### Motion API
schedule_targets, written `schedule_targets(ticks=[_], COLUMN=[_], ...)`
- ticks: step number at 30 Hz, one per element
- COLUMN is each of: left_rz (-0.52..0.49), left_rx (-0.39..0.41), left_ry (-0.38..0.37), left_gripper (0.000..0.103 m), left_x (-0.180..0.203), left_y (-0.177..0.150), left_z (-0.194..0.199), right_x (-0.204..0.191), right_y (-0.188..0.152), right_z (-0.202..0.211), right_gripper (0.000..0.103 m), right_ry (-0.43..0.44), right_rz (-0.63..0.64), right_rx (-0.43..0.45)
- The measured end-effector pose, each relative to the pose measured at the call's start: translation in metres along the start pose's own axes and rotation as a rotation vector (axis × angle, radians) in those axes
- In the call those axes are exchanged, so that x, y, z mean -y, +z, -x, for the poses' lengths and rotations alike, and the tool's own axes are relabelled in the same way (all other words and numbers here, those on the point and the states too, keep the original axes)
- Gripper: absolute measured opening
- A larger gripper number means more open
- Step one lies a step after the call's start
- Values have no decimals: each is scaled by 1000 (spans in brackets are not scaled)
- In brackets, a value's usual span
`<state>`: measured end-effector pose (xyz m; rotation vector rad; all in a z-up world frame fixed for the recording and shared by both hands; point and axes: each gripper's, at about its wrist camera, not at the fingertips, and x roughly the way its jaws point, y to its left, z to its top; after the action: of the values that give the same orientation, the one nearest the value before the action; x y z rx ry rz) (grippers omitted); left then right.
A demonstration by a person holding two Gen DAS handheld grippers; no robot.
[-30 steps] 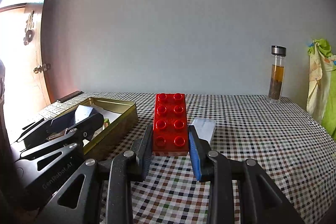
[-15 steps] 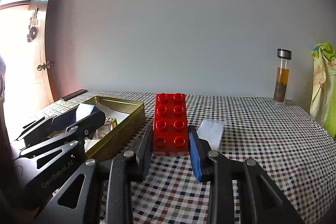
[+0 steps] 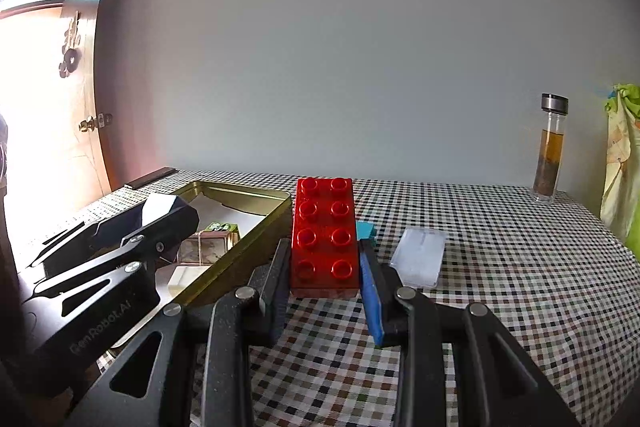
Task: Organize rigid objects
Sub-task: 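Carry purple block over gold tin with left tool while right tool carries red brick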
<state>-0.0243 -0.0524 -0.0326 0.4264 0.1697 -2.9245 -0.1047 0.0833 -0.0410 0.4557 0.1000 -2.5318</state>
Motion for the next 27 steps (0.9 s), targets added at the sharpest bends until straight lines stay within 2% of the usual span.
schedule_targets(ticks=[13, 21, 27], left_rz=[21, 32, 50], left_rx=[2, 10, -36], left_ry=[22, 92, 150], left_gripper=[39, 39, 39], left_x=[-24, -53, -78], left_y=[2, 12, 14], left_z=[8, 15, 8], right_x=[-19, -34, -47], right_y=[2, 9, 18], right_z=[-11, -22, -31], right_gripper=[34, 34, 34], right_ry=[37, 80, 131], right_rz=[30, 53, 71], right_rx=[-10, -23, -29])
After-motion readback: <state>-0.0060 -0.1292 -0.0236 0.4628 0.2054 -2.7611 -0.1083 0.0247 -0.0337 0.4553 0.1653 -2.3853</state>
